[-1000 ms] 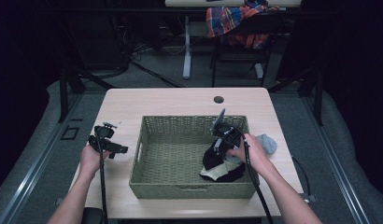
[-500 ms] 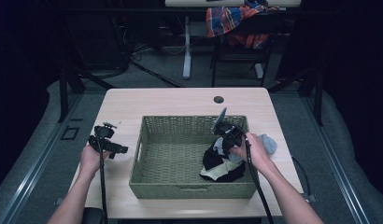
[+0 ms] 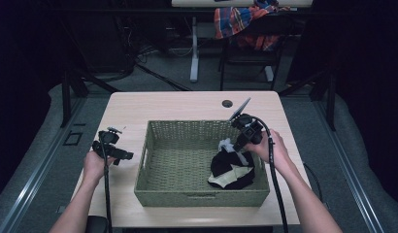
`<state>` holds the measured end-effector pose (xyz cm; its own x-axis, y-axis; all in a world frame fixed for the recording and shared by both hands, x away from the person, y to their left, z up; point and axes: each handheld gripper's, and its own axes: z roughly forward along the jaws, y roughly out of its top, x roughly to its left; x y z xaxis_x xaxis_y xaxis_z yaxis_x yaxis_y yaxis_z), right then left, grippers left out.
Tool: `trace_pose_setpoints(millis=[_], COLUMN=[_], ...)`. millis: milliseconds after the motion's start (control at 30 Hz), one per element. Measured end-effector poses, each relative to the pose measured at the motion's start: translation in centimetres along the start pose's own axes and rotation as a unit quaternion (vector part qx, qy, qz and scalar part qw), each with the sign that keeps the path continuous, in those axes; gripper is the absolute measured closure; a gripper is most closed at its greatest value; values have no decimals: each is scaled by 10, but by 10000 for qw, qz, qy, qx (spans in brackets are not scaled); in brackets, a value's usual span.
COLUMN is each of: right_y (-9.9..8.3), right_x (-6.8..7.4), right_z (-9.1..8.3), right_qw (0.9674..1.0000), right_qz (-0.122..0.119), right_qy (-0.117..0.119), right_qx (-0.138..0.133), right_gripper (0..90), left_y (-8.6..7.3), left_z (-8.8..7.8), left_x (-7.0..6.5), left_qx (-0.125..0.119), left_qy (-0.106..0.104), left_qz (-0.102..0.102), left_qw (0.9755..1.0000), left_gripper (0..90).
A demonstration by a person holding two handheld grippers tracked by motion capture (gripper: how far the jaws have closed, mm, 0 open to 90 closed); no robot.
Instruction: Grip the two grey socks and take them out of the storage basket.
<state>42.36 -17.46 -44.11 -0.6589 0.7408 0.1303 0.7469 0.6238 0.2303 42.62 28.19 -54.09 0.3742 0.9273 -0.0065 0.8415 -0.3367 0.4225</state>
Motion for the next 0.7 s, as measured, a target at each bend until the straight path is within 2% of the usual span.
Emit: trace_pose_setpoints(millis=[367, 567, 700], right_y=[-4, -8, -8], right_x=[1, -1, -3], right_z=[-35, -46, -52], right_qw=[9982, 9970, 9971], right_qz=[-23, 47, -15], right_qy=[108, 125, 118], right_qx=[-588, -756, -755], right_gripper=[839, 840, 840], left_y=[-2, -2, -2], left_z=[-2, 0, 0], left_x=[2, 1, 1], left_qx=[7, 37, 29], left_qy=[22, 7, 18], left_qz=[-44, -32, -35], left_qw=[10000, 10000, 10000], left_gripper=[1, 1, 1])
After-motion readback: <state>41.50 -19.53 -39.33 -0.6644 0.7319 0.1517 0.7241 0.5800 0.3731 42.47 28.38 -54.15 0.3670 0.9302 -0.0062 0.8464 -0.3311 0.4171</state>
